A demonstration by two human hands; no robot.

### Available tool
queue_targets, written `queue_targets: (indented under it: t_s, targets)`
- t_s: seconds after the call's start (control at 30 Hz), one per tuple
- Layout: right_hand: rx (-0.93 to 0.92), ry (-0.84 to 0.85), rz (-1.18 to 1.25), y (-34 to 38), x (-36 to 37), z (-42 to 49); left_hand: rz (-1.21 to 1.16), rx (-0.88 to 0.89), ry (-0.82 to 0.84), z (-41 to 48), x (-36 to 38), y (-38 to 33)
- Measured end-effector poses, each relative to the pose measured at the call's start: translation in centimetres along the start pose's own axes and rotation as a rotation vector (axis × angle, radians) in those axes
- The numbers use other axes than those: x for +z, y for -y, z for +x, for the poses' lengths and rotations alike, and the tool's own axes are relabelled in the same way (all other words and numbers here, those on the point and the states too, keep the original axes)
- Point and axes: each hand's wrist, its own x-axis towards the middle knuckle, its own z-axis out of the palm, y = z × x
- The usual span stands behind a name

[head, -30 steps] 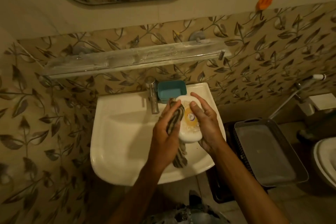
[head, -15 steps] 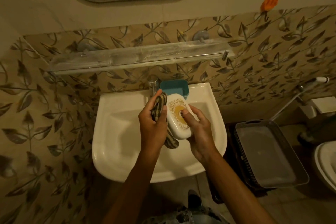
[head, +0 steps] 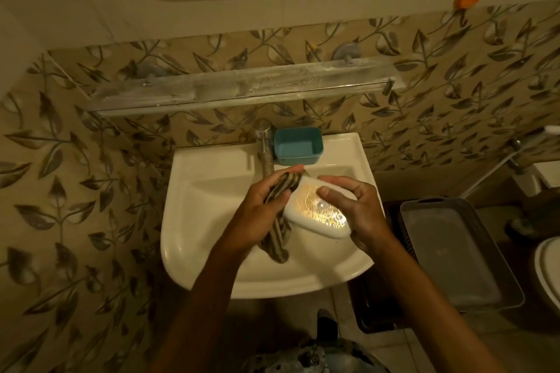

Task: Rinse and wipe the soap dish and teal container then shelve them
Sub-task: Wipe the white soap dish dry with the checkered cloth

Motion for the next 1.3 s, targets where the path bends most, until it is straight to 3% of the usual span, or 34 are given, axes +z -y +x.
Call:
queue_targets:
  t_s: [0.07, 0.13, 0.23, 0.33, 0.63, 0.73, 0.87, 0.93, 1.07, 1.13, 1.2, 1.3]
  targets:
    - [0.031, -0.088, 0.066, -0.3, -0.1, 0.2, -0.008, 0.038, -0.069, -0.8, 1.1, 1.4]
    - [0.062, -0.023, 0.047, -0.5, -0.4, 0.0, 0.009, 0.068, -0.072, -1.0, 1.3, 2.1]
    - [0.085, 0.214, -0.046, -0.4, -1.4, -0.6, 0.094, -0.02, 0.158, 0.3, -0.1, 0.8]
    - [0.072, 0.268, -0.077, 0.3, -2.1, -0.3, 0.171, -0.019, 0.356, 1.3, -0.5, -1.1]
    - [0.043, -0.182, 0.114, 0.2, -2.2, 0.5, 0.078, 0.099, 0.046, -1.3, 2.3, 2.8]
    - [0.1, -0.139, 0.08, -1.3, -1.5, -0.5, 0.178, 0.168, -0.017, -1.4, 2.6, 2.7]
    - [0.154, 0.013, 0.006, -1.7, -1.3, -1.1, 0.345, 0.175, 0.083, 0.0, 0.9, 1.4]
    - [0.151, 0.005, 0.029, -1.6, -1.2, -1.2, 0.347, 0.197, 0.053, 0.4, 0.5, 1.1]
    - [0.223, -0.104, 0.259, -1.6, -0.8, -0.8, 0.253, 0.221, -0.348, 0.3, 0.6, 1.9]
    - [0.274, -0.125, 0.303, -1.6, -0.4, -0.8, 0.288, 0.275, -0.457, 0.0, 1.1, 2.6]
    - [0.305, -0.094, 0.341, -1.7, 0.4, -0.9, 0.333, 0.28, -0.406, -0.4, 2.3, 3.0]
    - [0.305, -0.063, 0.355, -2.0, 1.6, -1.0, 0.602, 0.223, -0.275, -1.0, 5.3, 4.4]
